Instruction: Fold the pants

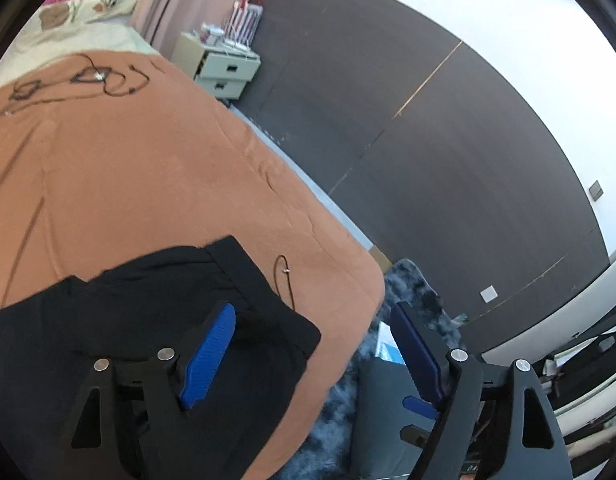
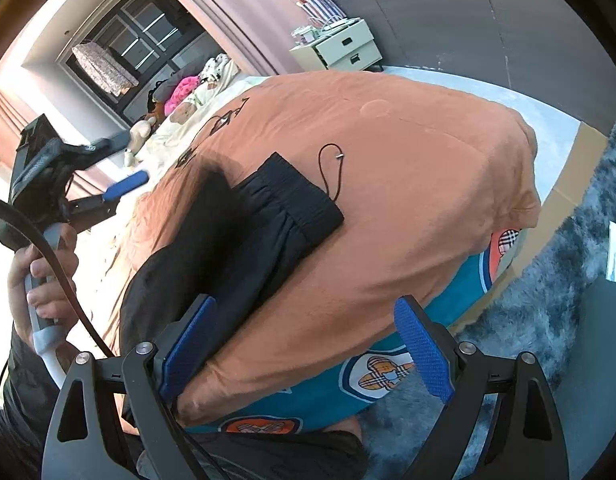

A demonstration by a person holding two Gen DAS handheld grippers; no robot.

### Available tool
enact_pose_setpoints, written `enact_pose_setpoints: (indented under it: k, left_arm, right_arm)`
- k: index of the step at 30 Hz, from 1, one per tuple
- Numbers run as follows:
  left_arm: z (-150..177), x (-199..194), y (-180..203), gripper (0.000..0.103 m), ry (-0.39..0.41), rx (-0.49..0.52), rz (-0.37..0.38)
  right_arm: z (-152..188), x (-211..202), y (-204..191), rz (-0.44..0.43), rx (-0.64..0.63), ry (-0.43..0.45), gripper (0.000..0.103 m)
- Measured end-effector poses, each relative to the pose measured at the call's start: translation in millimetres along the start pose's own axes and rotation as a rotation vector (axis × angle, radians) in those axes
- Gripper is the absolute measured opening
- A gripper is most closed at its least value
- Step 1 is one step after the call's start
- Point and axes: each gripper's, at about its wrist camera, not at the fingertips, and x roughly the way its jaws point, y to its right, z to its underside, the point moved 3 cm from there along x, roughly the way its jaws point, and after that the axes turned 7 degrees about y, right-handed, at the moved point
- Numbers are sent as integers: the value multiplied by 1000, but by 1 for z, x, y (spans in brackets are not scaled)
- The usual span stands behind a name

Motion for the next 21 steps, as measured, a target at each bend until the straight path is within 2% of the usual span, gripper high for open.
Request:
enact_pose_setpoints:
  k: [6, 16, 17, 19, 21]
  left_arm:
    - [5, -40, -35, 82, 41, -45, -69]
    - [44, -119, -110, 82, 142, -143, -246]
    - [47, -123, -117, 82, 145, -154, -255]
    - [58, -134, -134, 82, 153, -194, -281]
    - [66, -143, -147, 82, 161, -225, -294]
  right_arm:
    - [-4, 7, -10, -29, -23, -5, 90]
    - [-12, 34, -34, -43, -154, -24, 90]
    - [-13, 37, -36, -40, -168, -26, 89]
    - [-17, 47, -41, -45, -197, -41, 79]
    - [-21, 58, -45, -47, -210, -59, 76]
